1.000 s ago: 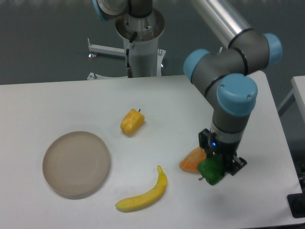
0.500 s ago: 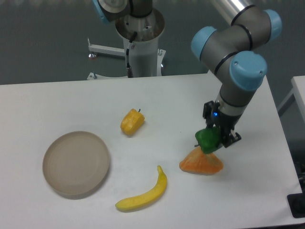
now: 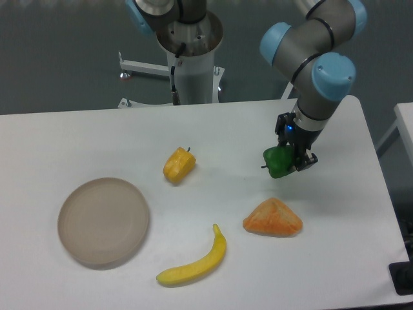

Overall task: Place the green pepper on the table
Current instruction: 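Carry the green pepper toward the yellow pepper and lower it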

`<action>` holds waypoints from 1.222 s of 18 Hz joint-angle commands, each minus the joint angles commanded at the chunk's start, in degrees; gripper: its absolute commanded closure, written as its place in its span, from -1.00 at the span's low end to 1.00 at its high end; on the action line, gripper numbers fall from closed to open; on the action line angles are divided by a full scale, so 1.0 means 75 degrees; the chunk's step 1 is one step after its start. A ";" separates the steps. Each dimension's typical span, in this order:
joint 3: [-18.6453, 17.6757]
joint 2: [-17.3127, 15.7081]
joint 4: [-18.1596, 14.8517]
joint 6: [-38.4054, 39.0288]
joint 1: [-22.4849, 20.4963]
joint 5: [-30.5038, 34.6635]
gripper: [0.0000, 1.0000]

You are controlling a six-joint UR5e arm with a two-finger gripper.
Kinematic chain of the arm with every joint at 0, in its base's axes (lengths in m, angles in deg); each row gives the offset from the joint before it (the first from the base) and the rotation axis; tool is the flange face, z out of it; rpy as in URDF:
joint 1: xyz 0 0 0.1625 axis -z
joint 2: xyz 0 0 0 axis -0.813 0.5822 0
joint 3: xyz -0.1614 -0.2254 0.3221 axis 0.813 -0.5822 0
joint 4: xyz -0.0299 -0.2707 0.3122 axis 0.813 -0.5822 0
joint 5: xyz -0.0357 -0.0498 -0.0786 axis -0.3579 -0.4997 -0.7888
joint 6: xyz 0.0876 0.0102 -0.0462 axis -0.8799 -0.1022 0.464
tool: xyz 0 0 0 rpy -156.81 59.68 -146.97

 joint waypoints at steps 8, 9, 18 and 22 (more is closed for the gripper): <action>-0.0517 -0.0118 0.0059 0.0563 -0.0140 -0.0832 -0.09; -0.0552 -0.0118 0.0059 0.0575 -0.0152 -0.0890 -0.09; -0.0822 -0.0118 0.0047 0.0692 -0.0141 -0.1382 -0.09; -0.0974 -0.0106 0.0059 0.0704 -0.0129 -0.1500 -0.09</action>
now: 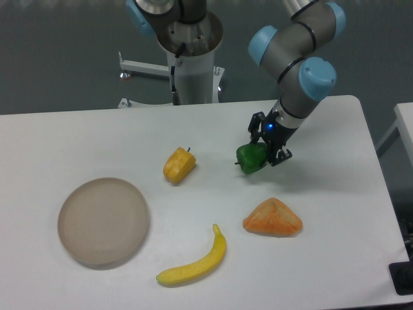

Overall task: Place the green pepper on the table
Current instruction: 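Carry the green pepper toward the yellow pepper and lower it, then lower the green pepper onto the table beside the yellow pepper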

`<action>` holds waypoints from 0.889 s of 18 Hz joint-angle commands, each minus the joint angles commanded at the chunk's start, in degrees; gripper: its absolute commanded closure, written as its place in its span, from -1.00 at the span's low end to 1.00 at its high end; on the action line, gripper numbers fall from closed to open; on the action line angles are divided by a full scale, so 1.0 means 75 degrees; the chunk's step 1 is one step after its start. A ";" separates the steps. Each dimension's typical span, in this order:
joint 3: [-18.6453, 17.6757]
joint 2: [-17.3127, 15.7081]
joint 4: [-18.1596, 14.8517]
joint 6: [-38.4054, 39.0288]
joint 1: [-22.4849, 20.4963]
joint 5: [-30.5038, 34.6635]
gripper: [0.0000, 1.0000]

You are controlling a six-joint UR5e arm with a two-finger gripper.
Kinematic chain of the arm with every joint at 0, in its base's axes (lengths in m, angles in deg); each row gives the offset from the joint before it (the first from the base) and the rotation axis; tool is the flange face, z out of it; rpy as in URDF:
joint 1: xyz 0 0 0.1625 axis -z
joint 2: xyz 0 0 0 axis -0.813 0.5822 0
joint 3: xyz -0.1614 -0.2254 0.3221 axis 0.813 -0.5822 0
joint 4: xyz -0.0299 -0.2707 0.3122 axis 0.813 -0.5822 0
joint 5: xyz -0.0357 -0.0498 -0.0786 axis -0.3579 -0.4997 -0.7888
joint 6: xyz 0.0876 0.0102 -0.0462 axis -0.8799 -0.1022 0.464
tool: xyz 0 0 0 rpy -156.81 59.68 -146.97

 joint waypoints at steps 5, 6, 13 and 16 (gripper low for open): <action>-0.0058 0.0035 0.0047 0.0129 0.0012 -0.0199 -0.09; -0.0059 0.0035 0.0047 0.0152 0.0012 -0.0223 -0.09; -0.0188 0.0105 0.0257 0.0386 0.0082 -0.0258 -0.09; -0.0188 0.0106 0.0269 0.0422 0.0082 -0.0246 -0.09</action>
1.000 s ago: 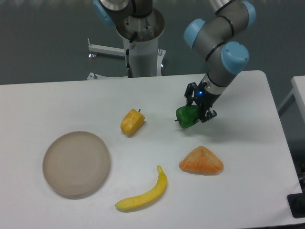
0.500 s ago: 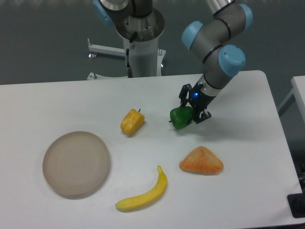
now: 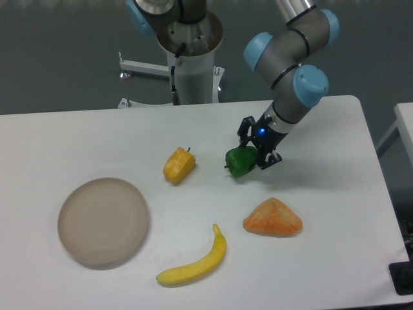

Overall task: Place the green pepper on the table
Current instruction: 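Lower the green pepper onto the table beside the yellow pepper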

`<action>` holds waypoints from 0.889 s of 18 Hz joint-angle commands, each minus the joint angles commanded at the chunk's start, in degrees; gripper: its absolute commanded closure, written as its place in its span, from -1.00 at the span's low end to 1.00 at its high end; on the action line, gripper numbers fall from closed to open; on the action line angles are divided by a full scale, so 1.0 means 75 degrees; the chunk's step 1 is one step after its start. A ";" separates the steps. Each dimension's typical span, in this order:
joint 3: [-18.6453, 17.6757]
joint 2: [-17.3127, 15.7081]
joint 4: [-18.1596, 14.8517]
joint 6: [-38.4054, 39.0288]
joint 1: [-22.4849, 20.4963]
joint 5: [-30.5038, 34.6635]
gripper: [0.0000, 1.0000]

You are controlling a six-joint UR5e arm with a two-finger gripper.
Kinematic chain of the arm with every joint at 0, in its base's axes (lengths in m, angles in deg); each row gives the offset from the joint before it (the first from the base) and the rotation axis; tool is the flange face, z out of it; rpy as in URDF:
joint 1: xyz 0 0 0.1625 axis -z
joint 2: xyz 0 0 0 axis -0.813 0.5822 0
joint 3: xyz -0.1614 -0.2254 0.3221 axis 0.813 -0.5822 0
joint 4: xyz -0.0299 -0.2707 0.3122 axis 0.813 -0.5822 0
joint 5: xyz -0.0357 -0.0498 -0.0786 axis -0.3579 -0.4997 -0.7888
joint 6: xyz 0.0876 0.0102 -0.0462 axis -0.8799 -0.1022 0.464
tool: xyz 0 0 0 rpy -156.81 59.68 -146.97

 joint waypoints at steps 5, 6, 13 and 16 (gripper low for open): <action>-0.0012 0.0000 0.0000 0.0023 0.0012 0.0000 -0.10; -0.0012 0.0012 -0.0011 0.0023 0.0023 0.0000 -0.10; -0.0012 0.0012 0.0012 0.0035 0.0035 0.0023 -0.11; -0.0012 0.0012 0.0012 0.0035 0.0047 0.0047 -0.13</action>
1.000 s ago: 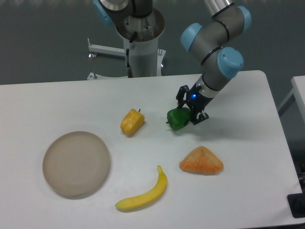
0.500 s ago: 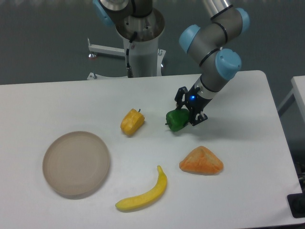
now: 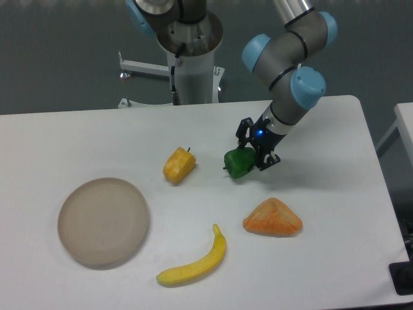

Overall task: Place the green pepper on the table
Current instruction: 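Lower the green pepper onto the table beside the yellow pepper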

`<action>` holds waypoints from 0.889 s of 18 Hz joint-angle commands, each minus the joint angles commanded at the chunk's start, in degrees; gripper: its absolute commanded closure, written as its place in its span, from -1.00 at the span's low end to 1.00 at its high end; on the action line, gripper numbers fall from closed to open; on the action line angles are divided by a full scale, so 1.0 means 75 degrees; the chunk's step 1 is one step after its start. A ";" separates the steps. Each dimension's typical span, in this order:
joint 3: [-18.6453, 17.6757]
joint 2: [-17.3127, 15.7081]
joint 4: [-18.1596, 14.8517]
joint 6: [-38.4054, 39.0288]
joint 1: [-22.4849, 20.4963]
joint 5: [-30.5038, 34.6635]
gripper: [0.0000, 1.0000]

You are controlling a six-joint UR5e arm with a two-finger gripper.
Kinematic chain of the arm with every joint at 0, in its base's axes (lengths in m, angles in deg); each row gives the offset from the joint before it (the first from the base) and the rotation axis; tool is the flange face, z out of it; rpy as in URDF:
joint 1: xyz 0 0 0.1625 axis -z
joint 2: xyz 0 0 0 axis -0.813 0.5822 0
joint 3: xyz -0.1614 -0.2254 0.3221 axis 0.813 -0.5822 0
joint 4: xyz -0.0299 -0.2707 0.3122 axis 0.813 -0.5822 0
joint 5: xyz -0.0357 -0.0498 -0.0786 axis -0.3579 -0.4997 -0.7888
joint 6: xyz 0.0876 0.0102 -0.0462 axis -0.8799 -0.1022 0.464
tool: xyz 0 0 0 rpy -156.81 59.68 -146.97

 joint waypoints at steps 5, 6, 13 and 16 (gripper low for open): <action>0.0000 0.0012 0.0000 0.0012 0.0000 0.0012 -0.27; 0.0000 0.0012 0.0000 0.0000 0.0000 0.0012 -0.28; 0.0082 0.0012 0.0000 0.0105 0.0023 0.0024 -0.65; 0.0094 0.0012 0.0000 0.0164 0.0035 0.0024 -0.77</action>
